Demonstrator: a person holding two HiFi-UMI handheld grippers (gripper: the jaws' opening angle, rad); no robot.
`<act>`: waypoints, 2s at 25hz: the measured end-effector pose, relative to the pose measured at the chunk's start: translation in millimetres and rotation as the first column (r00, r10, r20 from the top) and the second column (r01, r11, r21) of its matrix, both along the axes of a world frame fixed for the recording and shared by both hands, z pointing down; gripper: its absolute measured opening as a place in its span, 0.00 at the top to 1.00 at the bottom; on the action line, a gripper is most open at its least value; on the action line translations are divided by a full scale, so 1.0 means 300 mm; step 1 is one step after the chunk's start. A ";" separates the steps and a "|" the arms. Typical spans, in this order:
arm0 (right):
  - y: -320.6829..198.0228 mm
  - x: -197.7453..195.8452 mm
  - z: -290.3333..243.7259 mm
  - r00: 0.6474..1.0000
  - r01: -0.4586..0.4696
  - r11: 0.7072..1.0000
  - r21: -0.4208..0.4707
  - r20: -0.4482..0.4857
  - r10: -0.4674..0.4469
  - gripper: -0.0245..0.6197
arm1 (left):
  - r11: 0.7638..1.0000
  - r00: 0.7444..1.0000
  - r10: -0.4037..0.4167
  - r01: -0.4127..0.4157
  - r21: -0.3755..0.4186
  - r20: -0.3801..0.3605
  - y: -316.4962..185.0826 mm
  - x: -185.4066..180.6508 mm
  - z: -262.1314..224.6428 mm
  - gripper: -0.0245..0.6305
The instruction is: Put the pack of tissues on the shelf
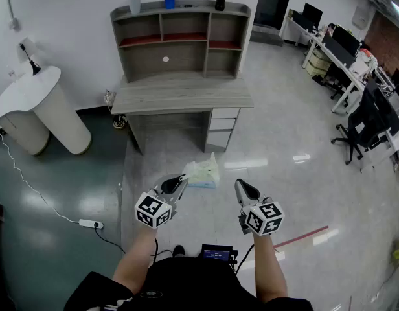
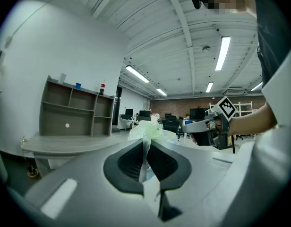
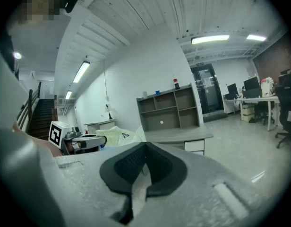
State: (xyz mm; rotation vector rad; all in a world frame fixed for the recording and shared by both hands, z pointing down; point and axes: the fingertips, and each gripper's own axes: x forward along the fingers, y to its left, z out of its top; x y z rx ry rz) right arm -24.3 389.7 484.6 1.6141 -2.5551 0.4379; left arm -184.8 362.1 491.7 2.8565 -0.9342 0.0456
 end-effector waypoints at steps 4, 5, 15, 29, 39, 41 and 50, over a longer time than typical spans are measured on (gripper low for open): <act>0.004 -0.001 -0.007 1.000 0.003 1.000 0.003 -0.001 -0.003 0.96 | 1.000 1.000 -0.003 0.003 0.005 -0.001 0.004 0.000 -0.012 0.94; 0.006 -0.003 -0.009 1.000 0.004 1.000 0.002 0.000 -0.004 0.96 | 1.000 1.000 -0.002 0.002 0.006 0.001 0.006 -0.001 -0.014 0.94; 0.021 -0.006 -0.017 1.000 0.001 1.000 0.007 0.020 -0.001 0.96 | 1.000 1.000 0.004 -0.004 0.000 -0.013 0.020 0.003 -0.026 0.94; 0.061 0.046 -0.009 0.999 -0.009 1.000 0.009 0.042 0.008 0.96 | 1.000 1.000 0.005 -0.005 -0.004 -0.007 0.050 0.048 -0.025 0.94; 0.088 0.145 0.006 0.999 0.021 1.000 0.015 0.039 -0.021 0.96 | 1.000 1.000 -0.027 0.027 0.004 0.010 0.073 0.120 -0.025 0.94; 0.086 0.160 0.008 0.999 0.026 1.000 0.016 0.042 -0.026 0.96 | 0.999 0.999 -0.040 0.040 0.004 0.008 0.074 0.122 -0.027 0.94; 0.053 0.195 0.028 0.998 0.047 0.999 0.004 0.044 -0.047 0.96 | 0.998 0.998 -0.068 0.068 -0.006 0.017 0.045 0.146 -0.003 0.94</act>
